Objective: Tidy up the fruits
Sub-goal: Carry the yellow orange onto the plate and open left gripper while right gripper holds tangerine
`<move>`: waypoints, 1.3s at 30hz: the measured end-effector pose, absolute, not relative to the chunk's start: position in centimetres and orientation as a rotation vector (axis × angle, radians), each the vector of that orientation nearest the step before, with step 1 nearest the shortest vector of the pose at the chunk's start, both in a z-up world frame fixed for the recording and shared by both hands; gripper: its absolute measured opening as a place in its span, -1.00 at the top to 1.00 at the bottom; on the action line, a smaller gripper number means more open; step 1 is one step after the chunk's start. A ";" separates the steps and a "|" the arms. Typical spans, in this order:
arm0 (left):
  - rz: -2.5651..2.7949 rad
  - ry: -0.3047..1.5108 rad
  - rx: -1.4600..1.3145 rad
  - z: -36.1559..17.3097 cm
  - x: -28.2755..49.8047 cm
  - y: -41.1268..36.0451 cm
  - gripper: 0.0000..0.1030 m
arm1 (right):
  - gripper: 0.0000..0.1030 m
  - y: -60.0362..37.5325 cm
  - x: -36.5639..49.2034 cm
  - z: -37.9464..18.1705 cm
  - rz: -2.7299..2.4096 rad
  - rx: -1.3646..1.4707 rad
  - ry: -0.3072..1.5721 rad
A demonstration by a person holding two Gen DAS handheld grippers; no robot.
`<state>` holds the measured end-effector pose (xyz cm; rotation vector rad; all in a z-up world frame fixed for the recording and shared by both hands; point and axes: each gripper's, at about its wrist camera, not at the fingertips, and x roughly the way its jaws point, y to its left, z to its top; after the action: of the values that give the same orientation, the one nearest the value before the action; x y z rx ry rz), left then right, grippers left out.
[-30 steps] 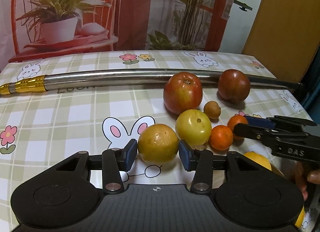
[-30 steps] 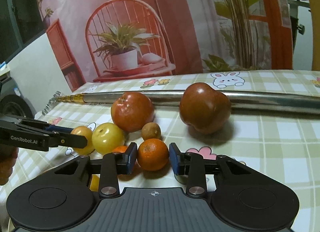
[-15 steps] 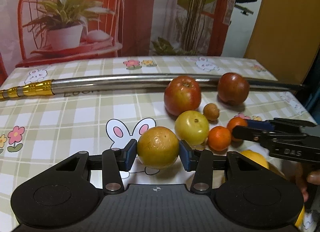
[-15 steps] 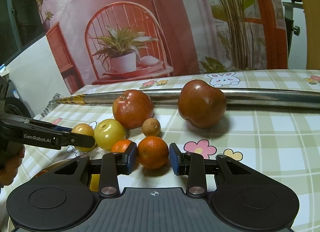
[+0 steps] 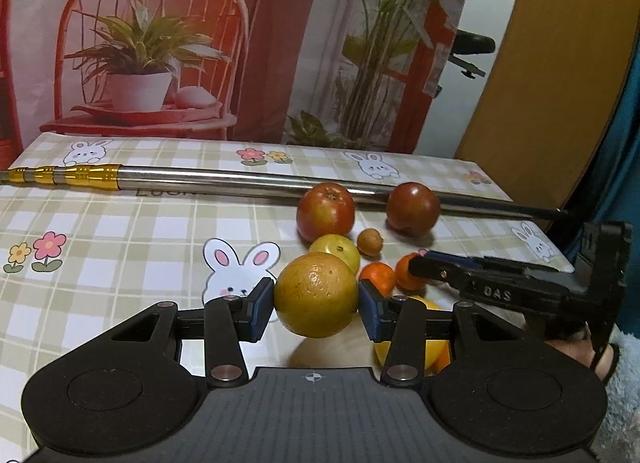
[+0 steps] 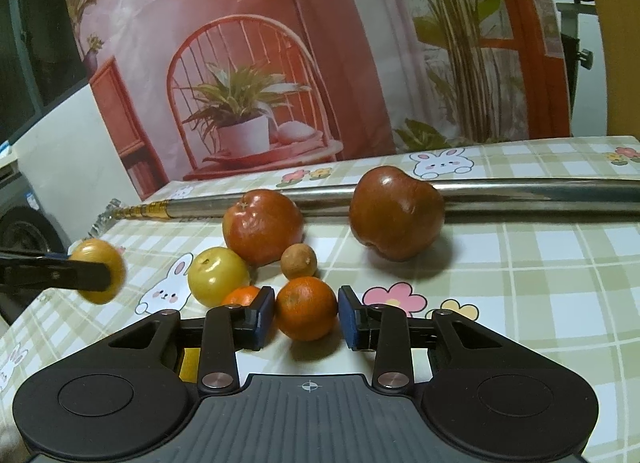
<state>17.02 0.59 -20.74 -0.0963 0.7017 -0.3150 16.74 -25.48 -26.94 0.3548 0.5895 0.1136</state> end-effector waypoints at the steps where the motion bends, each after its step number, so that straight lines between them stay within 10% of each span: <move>1: -0.320 0.706 -0.091 -20.9 17.0 0.4 0.07 | 0.45 -25.5 16.6 -26.9 0.115 0.358 0.584; 39: -0.370 0.786 0.016 -23.5 17.2 -2.4 0.07 | 0.40 -25.5 16.8 -27.0 0.153 0.376 0.602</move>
<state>17.22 -2.43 -23.54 0.0159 0.7862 -0.3704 16.78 -25.46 -26.95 0.3756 0.6018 0.1531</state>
